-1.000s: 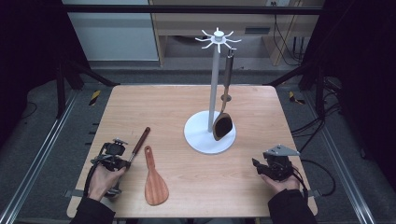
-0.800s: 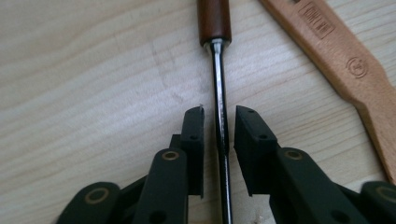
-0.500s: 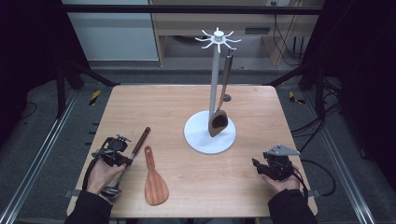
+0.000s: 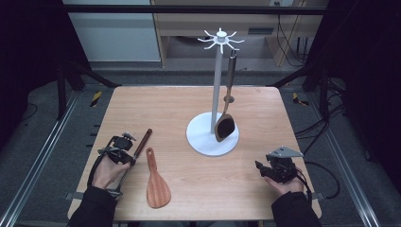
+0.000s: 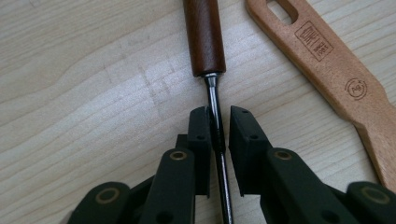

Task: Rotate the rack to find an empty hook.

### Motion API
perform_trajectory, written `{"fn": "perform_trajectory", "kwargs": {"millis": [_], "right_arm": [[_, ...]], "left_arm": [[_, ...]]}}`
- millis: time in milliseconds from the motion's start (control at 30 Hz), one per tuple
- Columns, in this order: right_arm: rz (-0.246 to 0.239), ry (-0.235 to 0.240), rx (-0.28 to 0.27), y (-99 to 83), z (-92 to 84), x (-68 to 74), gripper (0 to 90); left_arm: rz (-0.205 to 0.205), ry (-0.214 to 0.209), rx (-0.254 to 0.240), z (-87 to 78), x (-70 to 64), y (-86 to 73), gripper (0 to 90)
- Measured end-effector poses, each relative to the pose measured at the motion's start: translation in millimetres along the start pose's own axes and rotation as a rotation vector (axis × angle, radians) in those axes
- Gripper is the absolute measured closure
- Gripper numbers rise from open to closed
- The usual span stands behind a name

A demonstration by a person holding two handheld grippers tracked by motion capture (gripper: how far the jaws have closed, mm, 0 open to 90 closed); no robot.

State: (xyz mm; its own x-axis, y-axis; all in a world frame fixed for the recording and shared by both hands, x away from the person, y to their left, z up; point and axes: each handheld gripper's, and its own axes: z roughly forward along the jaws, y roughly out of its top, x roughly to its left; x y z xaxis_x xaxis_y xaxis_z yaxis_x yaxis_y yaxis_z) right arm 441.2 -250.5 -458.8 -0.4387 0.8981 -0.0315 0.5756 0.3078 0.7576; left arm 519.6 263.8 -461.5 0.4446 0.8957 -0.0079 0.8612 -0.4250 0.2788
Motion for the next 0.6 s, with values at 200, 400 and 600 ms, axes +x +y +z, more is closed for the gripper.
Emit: {"fn": "perform_trajectory", "kwargs": {"millis": [200,400,600], "right_arm": [[0.001,0.002,0.004,0.3,0.3,0.0,48.5],[-0.003,0.002,0.005,0.2,0.4,-0.6,48.5],[0.002,0.002,0.007,0.3,0.0,-0.6,48.5]], "left_arm": [[-0.020,-0.006,0.010,2.1,2.5,0.1,81.3],[-0.072,-0.007,0.023,2.2,3.3,2.1,83.7],[-0.097,0.000,0.033,2.3,2.7,3.6,84.9]]}}
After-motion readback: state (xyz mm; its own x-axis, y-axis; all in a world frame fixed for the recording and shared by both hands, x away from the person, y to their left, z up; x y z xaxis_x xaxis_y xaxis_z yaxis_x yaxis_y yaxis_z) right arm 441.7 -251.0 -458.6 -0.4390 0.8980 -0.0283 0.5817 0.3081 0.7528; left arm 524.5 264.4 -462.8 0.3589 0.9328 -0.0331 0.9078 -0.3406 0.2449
